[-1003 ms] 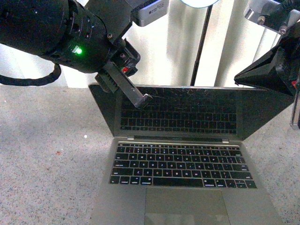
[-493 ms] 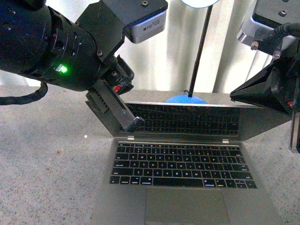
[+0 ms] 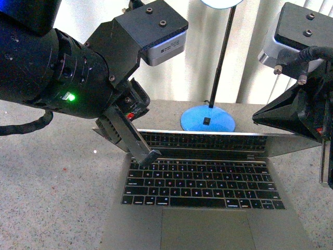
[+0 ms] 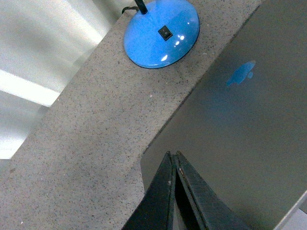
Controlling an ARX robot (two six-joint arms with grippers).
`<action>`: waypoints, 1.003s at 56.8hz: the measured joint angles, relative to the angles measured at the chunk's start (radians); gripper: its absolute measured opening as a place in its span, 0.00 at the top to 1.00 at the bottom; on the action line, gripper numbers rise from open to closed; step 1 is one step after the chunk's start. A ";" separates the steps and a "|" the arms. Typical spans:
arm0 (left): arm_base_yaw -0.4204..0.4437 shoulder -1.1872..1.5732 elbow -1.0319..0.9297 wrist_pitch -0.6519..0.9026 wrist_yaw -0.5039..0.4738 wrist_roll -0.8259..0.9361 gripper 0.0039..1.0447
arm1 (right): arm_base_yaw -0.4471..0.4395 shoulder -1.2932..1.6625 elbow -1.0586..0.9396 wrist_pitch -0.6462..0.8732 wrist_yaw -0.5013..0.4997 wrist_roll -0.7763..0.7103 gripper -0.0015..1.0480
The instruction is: Close laptop
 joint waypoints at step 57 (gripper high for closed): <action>-0.016 0.027 -0.076 0.035 0.026 -0.042 0.97 | 0.026 -0.009 -0.095 0.010 0.014 -0.012 0.97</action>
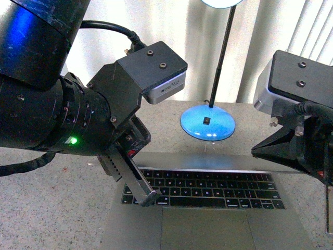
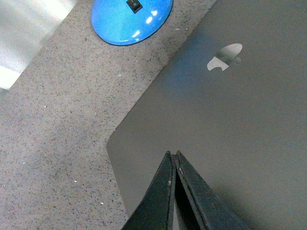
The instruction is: Close laptop
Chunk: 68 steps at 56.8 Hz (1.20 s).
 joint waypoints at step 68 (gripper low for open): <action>-0.019 0.035 -0.049 0.037 0.004 -0.006 0.97 | 0.002 0.035 -0.063 0.055 -0.006 -0.003 0.97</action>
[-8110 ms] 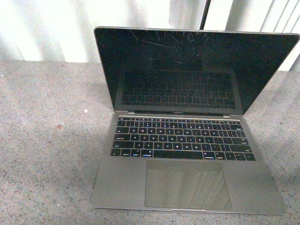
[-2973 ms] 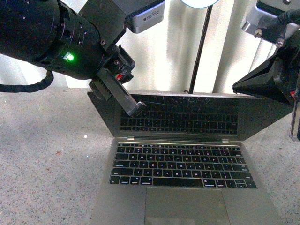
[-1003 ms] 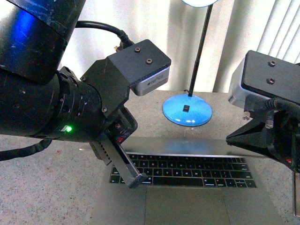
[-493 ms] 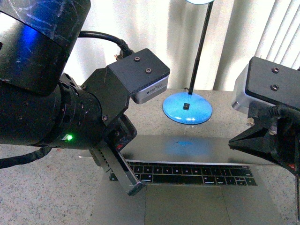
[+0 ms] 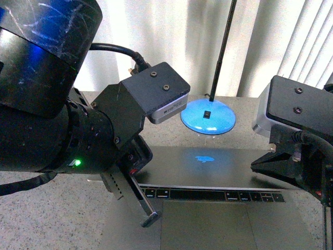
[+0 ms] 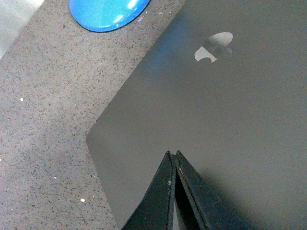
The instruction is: Close laptop
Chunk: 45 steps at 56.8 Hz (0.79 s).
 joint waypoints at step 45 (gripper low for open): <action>0.000 0.029 -0.036 0.026 0.013 -0.002 0.97 | 0.026 0.061 -0.016 0.047 0.006 0.000 0.97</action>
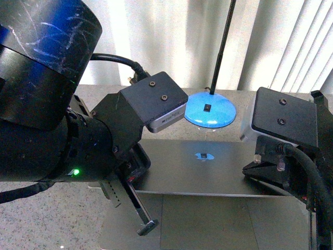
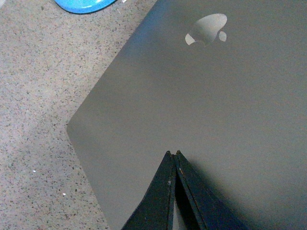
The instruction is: Close laptop
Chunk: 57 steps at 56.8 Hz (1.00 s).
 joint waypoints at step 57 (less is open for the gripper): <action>0.006 0.098 -0.061 0.095 0.023 -0.023 0.97 | 0.012 0.105 -0.055 0.105 -0.001 0.016 0.97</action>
